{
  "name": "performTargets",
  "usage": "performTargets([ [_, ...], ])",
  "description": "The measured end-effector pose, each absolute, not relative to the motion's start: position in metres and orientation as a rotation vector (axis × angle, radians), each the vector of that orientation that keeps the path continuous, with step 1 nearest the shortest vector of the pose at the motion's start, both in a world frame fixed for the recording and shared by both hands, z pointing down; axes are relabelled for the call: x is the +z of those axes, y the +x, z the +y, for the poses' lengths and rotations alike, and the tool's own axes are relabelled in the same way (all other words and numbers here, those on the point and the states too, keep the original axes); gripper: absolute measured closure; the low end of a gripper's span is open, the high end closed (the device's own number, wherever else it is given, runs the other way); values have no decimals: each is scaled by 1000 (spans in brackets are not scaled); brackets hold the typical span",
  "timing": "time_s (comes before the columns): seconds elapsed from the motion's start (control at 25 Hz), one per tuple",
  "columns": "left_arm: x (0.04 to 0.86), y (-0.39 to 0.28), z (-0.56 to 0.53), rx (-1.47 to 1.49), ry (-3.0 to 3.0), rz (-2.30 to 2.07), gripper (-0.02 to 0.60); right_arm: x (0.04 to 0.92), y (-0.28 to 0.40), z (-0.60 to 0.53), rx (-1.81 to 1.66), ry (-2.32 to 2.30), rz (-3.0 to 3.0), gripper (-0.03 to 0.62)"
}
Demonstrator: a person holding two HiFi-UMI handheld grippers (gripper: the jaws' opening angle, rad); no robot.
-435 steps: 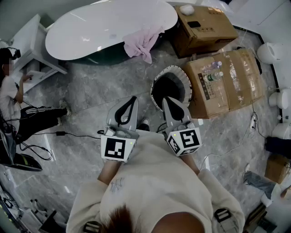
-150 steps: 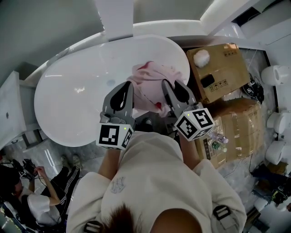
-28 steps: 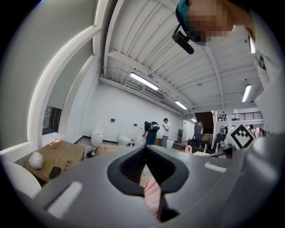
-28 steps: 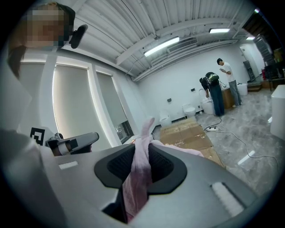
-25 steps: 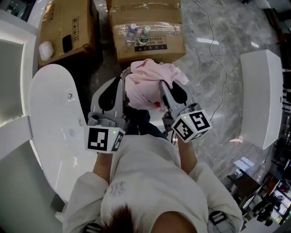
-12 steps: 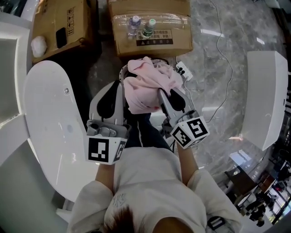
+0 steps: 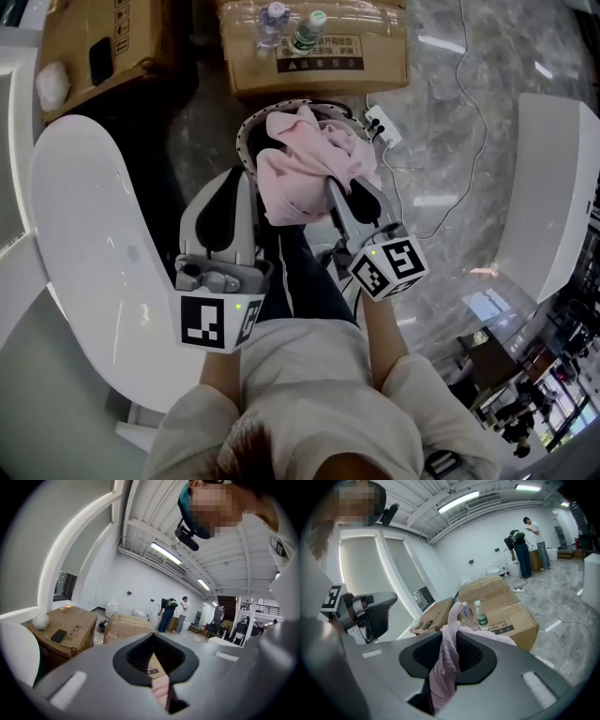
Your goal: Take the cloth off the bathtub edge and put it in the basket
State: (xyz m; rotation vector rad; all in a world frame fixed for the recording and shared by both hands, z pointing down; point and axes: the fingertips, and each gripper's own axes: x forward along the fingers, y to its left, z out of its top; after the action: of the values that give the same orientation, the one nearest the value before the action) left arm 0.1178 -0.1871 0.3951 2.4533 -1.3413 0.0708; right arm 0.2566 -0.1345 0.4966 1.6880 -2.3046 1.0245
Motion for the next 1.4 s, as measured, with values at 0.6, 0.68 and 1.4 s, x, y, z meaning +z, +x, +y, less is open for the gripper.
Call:
performTargets([
  [0.6,495,126,-194,199,2408,-1330,532,622,270,-145,1101,1710,-2199,510],
  [0.68,505,128,-191,207,2396,-1319,532,639,271,-145,1107,1708,-2187,510],
  [1.4,559,134,-169,297,2333,-1254,532,766,282,-138,1143,1687,-2046,509],
])
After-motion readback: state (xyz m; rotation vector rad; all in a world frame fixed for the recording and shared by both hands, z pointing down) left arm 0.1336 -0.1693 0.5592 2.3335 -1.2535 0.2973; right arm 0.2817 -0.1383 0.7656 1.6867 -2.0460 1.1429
